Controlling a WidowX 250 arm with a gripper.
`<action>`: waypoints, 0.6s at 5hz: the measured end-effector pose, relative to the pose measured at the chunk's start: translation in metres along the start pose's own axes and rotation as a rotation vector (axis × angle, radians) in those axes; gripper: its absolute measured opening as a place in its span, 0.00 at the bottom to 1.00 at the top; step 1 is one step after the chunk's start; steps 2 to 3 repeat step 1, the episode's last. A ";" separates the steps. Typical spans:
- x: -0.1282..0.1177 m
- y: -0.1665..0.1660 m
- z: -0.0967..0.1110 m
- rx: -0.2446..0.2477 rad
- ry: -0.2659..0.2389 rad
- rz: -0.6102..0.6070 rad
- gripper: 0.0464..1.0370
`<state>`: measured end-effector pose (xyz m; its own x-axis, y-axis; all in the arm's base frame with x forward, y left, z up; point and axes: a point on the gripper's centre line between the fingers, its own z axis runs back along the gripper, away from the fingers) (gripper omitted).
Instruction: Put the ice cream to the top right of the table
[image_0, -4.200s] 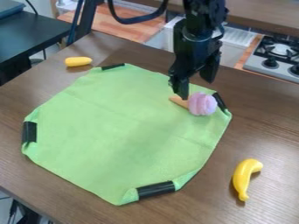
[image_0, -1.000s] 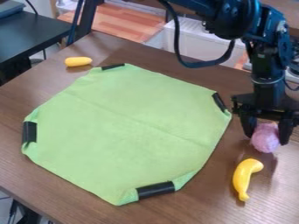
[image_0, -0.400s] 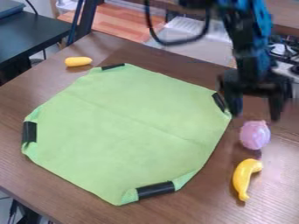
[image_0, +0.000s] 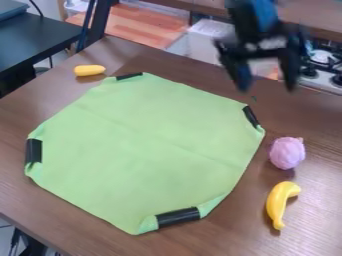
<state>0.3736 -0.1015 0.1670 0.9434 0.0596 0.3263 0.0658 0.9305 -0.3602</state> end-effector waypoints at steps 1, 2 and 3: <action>-0.018 0.023 0.039 0.173 -0.016 -0.040 0.96; -0.018 0.023 0.039 0.173 -0.016 -0.040 0.96; -0.018 0.023 0.039 0.173 -0.016 -0.040 0.96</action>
